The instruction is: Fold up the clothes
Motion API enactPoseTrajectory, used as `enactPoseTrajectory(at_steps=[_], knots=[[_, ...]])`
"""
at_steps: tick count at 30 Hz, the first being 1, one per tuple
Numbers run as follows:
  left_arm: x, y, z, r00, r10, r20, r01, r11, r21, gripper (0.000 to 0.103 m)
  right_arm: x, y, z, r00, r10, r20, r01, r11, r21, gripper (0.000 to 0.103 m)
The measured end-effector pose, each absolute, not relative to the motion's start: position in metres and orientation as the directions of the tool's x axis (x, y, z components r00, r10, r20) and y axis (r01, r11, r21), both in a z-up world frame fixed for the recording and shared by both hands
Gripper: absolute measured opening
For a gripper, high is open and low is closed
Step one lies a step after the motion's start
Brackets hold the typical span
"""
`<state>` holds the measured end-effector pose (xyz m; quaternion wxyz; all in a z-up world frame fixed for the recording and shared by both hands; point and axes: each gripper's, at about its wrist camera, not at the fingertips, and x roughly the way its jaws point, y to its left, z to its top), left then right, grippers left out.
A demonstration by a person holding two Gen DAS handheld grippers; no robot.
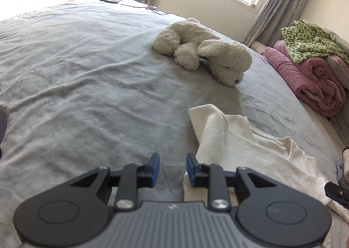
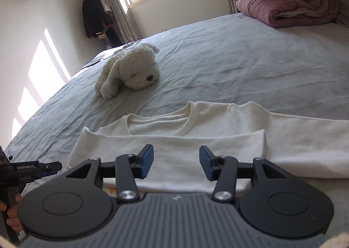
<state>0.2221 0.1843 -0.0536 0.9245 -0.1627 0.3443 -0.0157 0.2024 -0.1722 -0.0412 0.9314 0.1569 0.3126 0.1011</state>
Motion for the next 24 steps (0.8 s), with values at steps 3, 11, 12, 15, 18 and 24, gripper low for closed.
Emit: enactPoseTrajectory(at_steps=[3,11,12,15,18,24], knots=[[0.223,0.176,-0.047,0.779,-0.187,-0.598,-0.018,0.947,-0.32,0.026,0.177,-0.2,-0.052,0.786,0.29,-0.546,-0.043,0.906,0.421,0.051],[0.26,0.152,-0.041,0.777,-0.06,-0.626,-0.062,0.983,-0.171,0.03,0.175,-0.207,-0.056,0.731,0.381,-0.567,-0.069,0.867,0.494,0.051],[0.257,0.15,-0.04,0.781,-0.056,-0.622,-0.059,0.985,-0.163,0.03,0.174,-0.205,-0.053,0.732,0.379,-0.566,-0.108,0.885,0.454,0.051],[0.249,0.145,-0.04,0.791,-0.045,-0.61,-0.05,0.989,-0.138,0.031,0.175,-0.214,-0.05,0.759,0.34,-0.555,-0.118,0.91,0.396,0.051],[0.238,0.142,-0.039,0.805,-0.031,-0.592,-0.046,0.992,-0.115,0.031,0.182,-0.223,-0.059,0.772,0.311,-0.554,-0.088,0.916,0.392,0.051],[0.211,0.143,-0.048,0.805,-0.053,-0.591,-0.043,0.988,-0.146,0.036,0.188,-0.221,-0.068,0.802,0.283,-0.526,-0.08,0.923,0.375,0.035]])
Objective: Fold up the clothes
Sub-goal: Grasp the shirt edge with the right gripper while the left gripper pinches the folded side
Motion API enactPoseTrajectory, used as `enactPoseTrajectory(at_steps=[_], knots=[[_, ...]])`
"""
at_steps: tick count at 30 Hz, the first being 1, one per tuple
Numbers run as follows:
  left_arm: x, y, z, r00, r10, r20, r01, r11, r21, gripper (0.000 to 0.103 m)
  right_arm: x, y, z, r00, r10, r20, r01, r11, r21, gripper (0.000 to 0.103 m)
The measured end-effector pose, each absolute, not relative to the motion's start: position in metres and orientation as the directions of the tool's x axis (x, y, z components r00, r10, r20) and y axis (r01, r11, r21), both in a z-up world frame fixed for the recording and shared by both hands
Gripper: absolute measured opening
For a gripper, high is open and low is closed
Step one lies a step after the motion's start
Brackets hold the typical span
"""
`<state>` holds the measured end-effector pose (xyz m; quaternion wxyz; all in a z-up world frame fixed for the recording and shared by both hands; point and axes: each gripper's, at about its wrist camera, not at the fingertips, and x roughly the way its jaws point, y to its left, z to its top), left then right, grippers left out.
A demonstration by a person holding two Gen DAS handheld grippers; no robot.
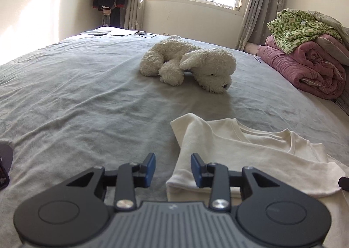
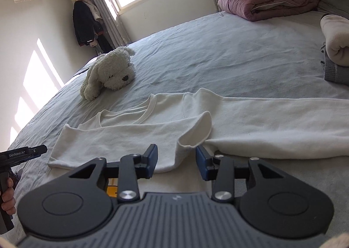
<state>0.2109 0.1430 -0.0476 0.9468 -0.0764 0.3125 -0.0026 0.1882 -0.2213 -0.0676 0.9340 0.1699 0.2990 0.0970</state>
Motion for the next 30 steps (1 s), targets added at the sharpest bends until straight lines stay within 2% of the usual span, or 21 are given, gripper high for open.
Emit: enactPoseTrajectory(at_steps=[1,3,5,9,13,20,28,30], knots=[[0.211,0.141,-0.049,0.794,-0.07,-0.604,-0.033,0.987,-0.158,0.036,0.189,-0.22,-0.068,0.807,0.283,-0.518,-0.084,0.924,0.374,0.025],[0.211,0.137,-0.051,0.775,-0.103,-0.624,-0.013,0.984,-0.179,0.036,0.191,-0.22,-0.069,0.813,0.279,-0.512,-0.082,0.924,0.373,0.014],[0.207,0.131,-0.049,0.779,-0.111,-0.617,0.005,0.985,-0.172,0.042,0.19,-0.22,-0.066,0.821,0.276,-0.5,-0.078,0.921,0.381,0.013],[0.2,0.12,-0.046,0.788,-0.124,-0.603,0.037,0.987,-0.154,0.048,0.183,-0.22,-0.042,0.86,0.284,-0.425,-0.118,0.919,0.377,0.012],[0.205,0.131,-0.038,0.819,-0.09,-0.567,-0.02,0.983,-0.185,0.061,0.172,-0.225,-0.019,0.897,0.278,-0.343,-0.151,0.924,0.352,0.011],[0.251,0.157,-0.05,0.768,-0.149,-0.623,-0.115,0.925,-0.363,0.06,0.172,-0.237,-0.021,0.907,0.217,-0.36,-0.113,0.951,0.289,0.011],[0.306,0.162,-0.065,0.725,-0.192,-0.662,-0.151,0.892,-0.425,0.058,0.177,-0.243,-0.029,0.904,0.181,-0.388,-0.077,0.96,0.27,0.011],[0.313,0.16,-0.065,0.719,-0.202,-0.665,-0.142,0.894,-0.424,0.052,0.178,-0.24,-0.035,0.894,0.183,-0.408,-0.074,0.96,0.268,0.011]])
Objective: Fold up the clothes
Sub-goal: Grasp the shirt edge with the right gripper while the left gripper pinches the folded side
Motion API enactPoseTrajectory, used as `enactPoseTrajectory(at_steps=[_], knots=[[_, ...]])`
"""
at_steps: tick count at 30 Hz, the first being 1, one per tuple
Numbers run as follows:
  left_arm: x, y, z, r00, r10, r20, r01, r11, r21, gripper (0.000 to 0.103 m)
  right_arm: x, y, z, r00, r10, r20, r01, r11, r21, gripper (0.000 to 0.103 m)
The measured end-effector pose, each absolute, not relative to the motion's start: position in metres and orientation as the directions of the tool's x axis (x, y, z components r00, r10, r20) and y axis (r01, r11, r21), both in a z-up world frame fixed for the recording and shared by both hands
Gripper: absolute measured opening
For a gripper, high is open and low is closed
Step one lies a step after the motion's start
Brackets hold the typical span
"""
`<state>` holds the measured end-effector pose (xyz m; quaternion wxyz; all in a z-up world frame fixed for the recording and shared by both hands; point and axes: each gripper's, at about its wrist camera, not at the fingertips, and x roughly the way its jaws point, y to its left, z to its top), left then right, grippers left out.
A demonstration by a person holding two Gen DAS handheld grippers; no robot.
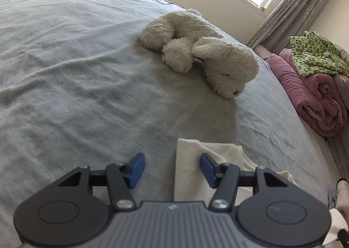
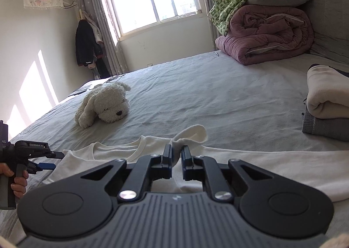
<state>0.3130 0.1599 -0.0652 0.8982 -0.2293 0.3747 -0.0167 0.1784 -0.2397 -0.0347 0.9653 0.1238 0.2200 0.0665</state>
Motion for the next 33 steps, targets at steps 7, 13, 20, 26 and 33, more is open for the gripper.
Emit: enactPoseTrajectory(at_steps=[7,13,20,26,33], knots=[[0.31,0.159,-0.062,0.765,-0.177,-0.619,-0.136,0.895,-0.424,0.003,0.18,-0.233,-0.044,0.89,0.172,-0.423,-0.068,0.966,0.251,0.011],[0.314,0.175,-0.081,0.751,-0.19,-0.632,-0.164,0.874,-0.458,0.005,0.184,-0.229,-0.054,0.89,0.193,-0.412,-0.096,0.965,0.244,0.011],[0.303,0.186,-0.069,0.732,-0.258,-0.631,-0.13,0.855,-0.501,0.041,0.194,-0.23,-0.075,0.862,0.167,-0.479,-0.056,0.969,0.239,0.011],[0.298,0.166,-0.067,0.7,-0.258,-0.666,-0.089,0.894,-0.44,0.003,0.192,-0.227,-0.075,0.859,0.165,-0.485,-0.054,0.971,0.234,0.011],[0.282,0.172,-0.072,0.789,-0.202,-0.58,-0.092,0.895,-0.436,0.004,0.19,-0.231,-0.07,0.879,0.192,-0.437,-0.086,0.964,0.251,0.011]])
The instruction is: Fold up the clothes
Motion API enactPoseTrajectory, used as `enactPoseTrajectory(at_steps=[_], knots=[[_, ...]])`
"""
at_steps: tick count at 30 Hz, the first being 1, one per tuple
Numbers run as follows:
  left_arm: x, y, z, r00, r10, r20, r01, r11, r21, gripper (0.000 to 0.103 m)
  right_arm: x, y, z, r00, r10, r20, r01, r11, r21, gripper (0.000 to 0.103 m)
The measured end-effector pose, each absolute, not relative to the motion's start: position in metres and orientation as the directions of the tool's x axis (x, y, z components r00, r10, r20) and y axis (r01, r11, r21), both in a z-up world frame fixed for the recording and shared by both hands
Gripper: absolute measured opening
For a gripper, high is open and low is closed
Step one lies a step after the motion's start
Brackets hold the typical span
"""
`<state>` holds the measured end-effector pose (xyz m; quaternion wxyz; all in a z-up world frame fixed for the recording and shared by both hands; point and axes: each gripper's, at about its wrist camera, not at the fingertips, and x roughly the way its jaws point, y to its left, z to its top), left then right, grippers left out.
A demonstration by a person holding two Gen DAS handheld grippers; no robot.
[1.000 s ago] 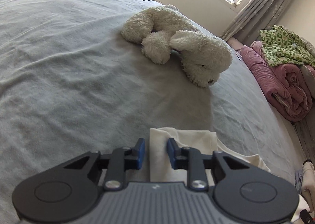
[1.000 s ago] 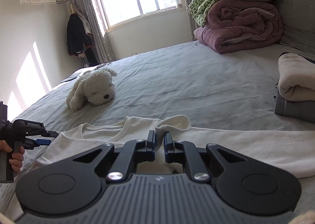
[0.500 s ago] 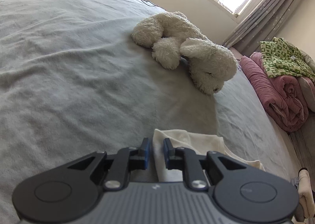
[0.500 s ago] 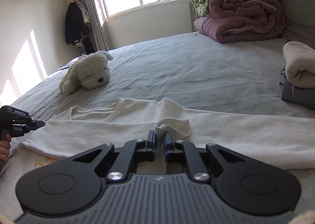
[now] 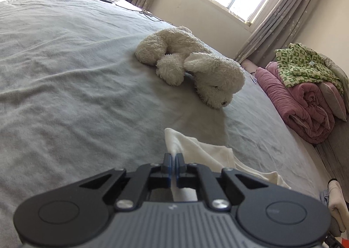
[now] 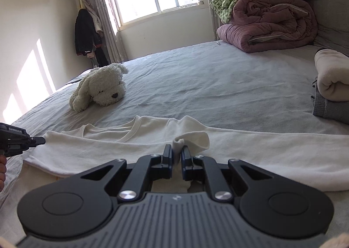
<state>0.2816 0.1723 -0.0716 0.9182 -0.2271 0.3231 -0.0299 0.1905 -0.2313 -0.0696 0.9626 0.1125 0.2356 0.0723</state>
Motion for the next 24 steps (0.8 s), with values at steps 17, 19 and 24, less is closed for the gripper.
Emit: enactPoseTrajectory(at_steps=[17,19,24], knots=[[0.237,0.176,-0.063,0.701,-0.232,-0.675,-0.079,0.915,-0.396,0.046,0.201,-0.234,-0.089,0.824,0.249,-0.509,-0.083,0.942,0.326,0.01],[0.229,0.168,-0.07,0.71,-0.196,-0.677,-0.081,0.932,-0.354,0.042,0.201,-0.234,-0.09,0.824,0.248,-0.509,-0.083,0.942,0.325,0.01],[0.214,0.158,-0.066,0.79,-0.12,-0.601,-0.1,0.943,-0.319,0.011,0.198,-0.232,-0.085,0.841,0.233,-0.488,-0.067,0.941,0.333,0.009]])
